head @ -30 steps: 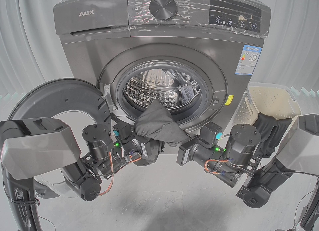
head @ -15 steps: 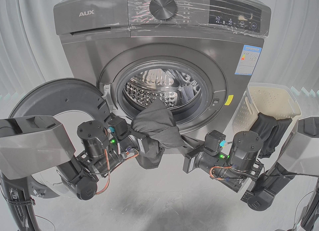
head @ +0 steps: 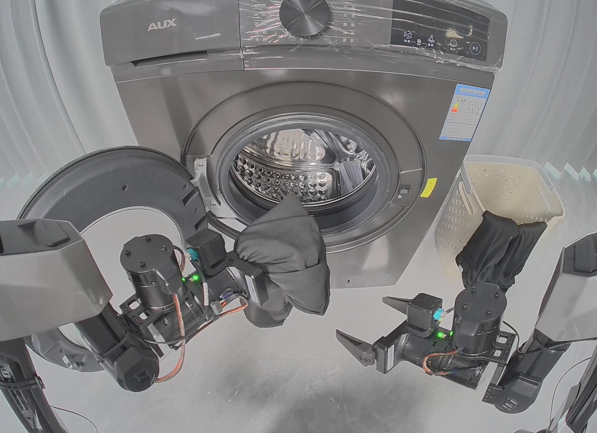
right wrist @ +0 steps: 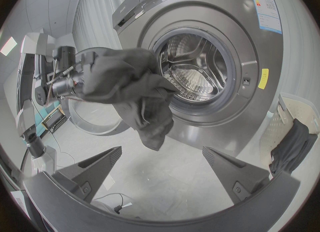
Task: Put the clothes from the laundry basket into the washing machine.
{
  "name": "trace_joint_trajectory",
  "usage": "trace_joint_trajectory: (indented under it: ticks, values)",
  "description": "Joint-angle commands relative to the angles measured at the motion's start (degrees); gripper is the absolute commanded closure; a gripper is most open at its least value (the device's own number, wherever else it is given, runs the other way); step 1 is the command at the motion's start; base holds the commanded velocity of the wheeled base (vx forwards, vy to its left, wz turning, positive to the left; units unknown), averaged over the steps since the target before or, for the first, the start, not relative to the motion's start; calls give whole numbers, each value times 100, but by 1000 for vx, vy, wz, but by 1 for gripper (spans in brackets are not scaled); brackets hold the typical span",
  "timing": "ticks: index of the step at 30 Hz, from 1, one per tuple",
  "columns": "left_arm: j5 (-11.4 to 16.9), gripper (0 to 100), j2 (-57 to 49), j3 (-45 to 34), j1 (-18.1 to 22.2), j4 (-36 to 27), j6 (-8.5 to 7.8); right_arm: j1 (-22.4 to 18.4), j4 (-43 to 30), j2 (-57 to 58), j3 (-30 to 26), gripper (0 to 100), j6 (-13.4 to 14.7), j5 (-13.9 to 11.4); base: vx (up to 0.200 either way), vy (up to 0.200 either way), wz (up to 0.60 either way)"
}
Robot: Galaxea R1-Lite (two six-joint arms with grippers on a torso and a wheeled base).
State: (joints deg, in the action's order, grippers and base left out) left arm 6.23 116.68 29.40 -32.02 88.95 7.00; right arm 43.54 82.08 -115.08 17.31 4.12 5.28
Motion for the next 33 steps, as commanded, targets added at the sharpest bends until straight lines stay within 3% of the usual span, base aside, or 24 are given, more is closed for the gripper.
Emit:
trace_joint_trajectory:
  ticks: [1, 4, 8, 13, 23, 29, 33]
  values:
    - [19, 100, -848, -550, -120, 17, -41, -250, 71, 258, -360, 0, -8, -9, 0, 0, 0]
    - [19, 100, -1086, -708, -58, 8, -85, -461, 309, 293, -290, 0, 27, -1, 0, 0, 0]
    - [19, 100, -1200, -919, -58, 8, -304, -777, 458, 293, -255, 0, 10, -27, 0, 0, 0]
    - [-69, 100, -1121, -998, -58, 17, -366, -892, 467, 232, -44, 0, 54, -44, 0, 0, 0]
    - [-87, 100, -1130, -1156, 21, 8, -375, -971, 484, 223, -35, 0, 168, -18, 0, 0, 0]
    - [-87, 100, -963, -1139, -23, 8, -383, -927, 493, 267, -26, 0, 168, -18, 200, 0, 0]
    - [-87, 100, -936, -1183, -76, 8, -383, -918, 493, 267, -44, 0, 168, -44, 0, 0, 0]
